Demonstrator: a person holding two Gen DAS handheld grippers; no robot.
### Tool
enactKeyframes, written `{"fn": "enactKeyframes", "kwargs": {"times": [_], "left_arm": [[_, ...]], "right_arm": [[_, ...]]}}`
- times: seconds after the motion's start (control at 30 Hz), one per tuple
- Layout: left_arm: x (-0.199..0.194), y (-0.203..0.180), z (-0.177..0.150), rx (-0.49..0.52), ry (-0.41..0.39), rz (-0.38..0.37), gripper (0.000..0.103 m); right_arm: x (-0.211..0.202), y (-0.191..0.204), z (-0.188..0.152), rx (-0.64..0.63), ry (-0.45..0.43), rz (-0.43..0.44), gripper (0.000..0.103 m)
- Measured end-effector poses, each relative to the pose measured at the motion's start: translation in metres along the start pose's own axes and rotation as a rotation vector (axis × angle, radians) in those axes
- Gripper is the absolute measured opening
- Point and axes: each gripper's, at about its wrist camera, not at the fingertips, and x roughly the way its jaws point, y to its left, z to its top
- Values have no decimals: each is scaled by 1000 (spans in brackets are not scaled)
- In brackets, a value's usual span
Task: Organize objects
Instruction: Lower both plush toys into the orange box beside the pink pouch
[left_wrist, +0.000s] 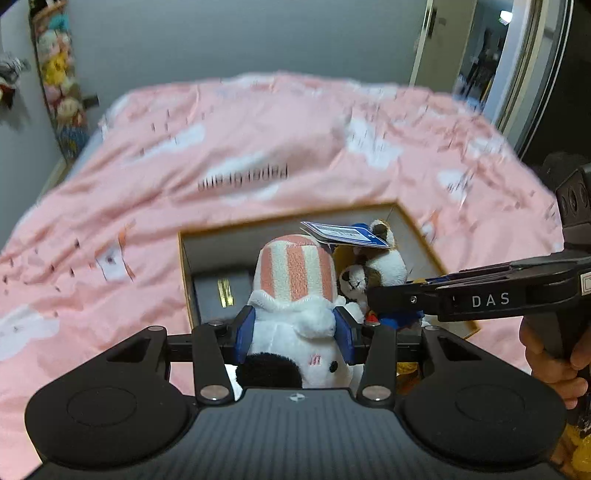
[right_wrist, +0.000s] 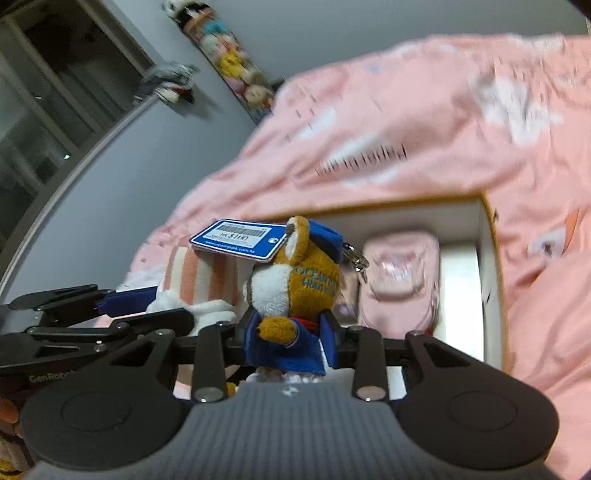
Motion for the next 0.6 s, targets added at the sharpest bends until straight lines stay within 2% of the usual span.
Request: {"fn": "enactKeyframes", "kwargs": {"times": [0.2,0.47,0.6], "left_arm": [[43,6,-10,18,146,55,52],[68,-1,-17,91,265,99,52],[78,-3,-19,133,296,155,52]], "right_arm": [[43,-22,-9,50,97,6,36],[86,-32,-17,74,189,36,36],[100,-32,-18,57,222,42,36]]}}
